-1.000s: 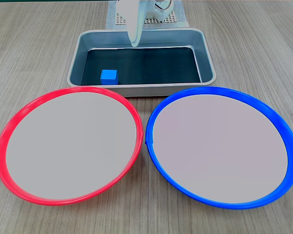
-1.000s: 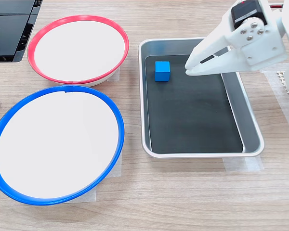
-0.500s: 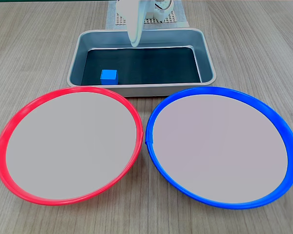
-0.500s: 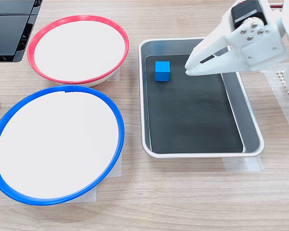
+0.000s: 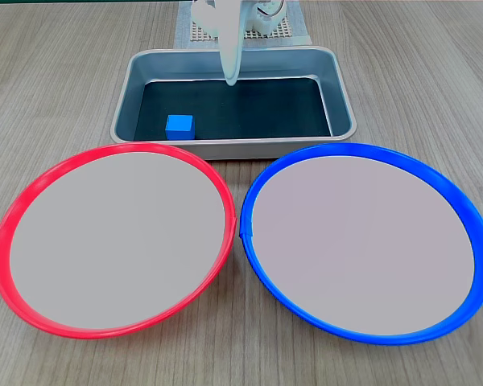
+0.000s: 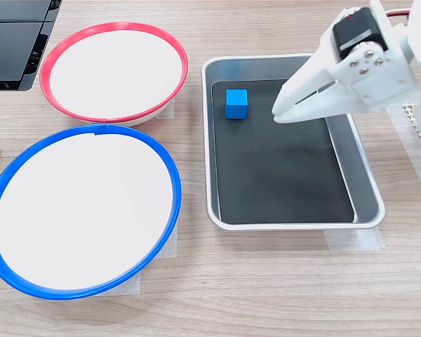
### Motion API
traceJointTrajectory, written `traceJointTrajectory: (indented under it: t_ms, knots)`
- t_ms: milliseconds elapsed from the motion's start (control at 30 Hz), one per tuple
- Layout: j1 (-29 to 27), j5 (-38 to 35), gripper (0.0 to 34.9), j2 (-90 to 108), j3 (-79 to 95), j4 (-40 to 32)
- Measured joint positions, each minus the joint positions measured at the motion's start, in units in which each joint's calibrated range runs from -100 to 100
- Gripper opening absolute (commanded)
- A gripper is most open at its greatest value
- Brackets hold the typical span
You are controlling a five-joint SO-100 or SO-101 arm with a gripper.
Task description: Move a blue block from tray to blue dish
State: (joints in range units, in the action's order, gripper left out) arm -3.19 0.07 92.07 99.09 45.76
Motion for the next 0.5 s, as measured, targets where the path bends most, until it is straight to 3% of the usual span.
traceJointTrajectory:
  t_ms: [267,367,500]
  knots:
    - [-6.37,-7.03,17.6,-30.26,-20.96,0.49]
    - [-7.26,-8.69,20.5,-40.07,-28.31,2.04]
    - [-9.2,-11.14,18.7,-52.86,-36.75,5.06]
